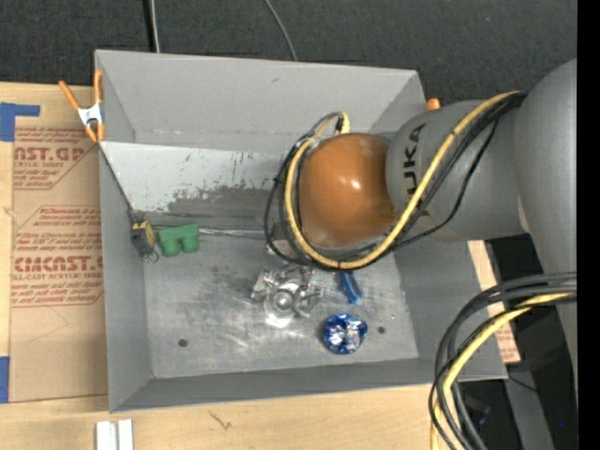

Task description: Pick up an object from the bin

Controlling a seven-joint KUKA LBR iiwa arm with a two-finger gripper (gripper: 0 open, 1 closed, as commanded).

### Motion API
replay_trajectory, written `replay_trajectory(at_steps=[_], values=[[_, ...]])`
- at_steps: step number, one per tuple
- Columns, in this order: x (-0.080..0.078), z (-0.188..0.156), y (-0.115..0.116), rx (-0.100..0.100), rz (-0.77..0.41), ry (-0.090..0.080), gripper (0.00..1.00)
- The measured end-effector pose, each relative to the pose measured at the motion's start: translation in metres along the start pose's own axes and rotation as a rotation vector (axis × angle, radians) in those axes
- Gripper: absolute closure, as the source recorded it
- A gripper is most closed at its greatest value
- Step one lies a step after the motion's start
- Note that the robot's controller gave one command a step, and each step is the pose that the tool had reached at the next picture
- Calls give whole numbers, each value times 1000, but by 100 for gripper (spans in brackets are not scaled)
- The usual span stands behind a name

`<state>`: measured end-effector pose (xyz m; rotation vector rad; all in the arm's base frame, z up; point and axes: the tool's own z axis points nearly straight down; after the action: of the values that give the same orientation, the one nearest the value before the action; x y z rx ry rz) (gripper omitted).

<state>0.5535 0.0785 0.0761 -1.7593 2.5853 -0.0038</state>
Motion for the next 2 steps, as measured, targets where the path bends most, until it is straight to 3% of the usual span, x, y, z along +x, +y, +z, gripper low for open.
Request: replay_trajectory(at_steps=[1,2], values=[[-2,-15,0,-9,1,7,100],[-5,-89,-1,-4,3,5,100]])
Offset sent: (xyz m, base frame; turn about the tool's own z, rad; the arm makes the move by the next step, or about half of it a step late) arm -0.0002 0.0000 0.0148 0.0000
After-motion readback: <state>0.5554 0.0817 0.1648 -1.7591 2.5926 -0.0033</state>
